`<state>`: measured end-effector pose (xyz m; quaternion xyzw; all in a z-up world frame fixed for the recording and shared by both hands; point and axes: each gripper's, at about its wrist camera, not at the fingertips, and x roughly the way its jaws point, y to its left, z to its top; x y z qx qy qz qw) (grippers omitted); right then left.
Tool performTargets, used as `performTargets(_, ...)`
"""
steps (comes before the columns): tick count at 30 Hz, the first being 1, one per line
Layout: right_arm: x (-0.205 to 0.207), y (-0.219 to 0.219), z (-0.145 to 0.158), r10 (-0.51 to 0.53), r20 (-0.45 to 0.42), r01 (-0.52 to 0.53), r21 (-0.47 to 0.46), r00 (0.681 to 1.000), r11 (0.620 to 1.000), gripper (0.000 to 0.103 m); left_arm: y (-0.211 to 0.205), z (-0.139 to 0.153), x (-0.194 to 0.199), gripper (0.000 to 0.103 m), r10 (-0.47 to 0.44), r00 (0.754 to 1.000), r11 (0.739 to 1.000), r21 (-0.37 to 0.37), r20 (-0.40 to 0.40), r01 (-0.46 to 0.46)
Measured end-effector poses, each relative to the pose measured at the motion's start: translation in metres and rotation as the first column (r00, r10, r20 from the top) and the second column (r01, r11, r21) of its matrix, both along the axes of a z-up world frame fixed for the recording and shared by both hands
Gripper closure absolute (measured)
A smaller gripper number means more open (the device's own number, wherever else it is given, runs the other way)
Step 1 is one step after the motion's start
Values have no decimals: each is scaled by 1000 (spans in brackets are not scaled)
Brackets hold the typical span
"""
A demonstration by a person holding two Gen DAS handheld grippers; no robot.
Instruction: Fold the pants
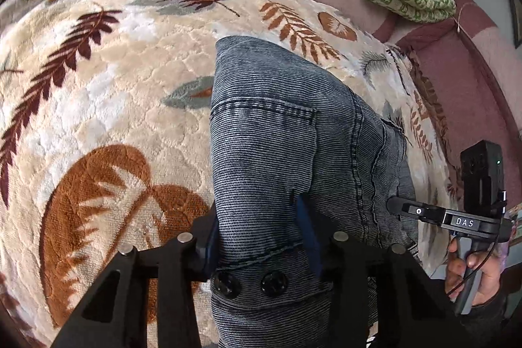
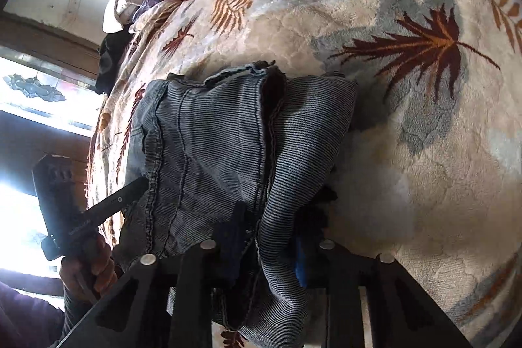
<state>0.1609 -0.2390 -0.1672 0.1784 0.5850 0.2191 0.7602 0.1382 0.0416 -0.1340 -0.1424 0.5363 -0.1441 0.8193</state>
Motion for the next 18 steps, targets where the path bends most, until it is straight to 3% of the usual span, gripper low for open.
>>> performTargets(4, -8, 15, 19, 36, 77, -33, -48, 996, 998, 84, -12, 14, -6, 76, -21, 998, 997, 80, 53, 17)
performTargets(11, -12, 19, 63, 53, 189, -43, -58, 981, 997, 84, -21, 52, -19, 78, -55, 981, 989, 146, 185, 28)
performTargets(18, 6, 19, 104, 59, 266, -42, -71, 962, 997, 84, -19, 84, -4, 78, -48, 965, 990, 137, 257, 13)
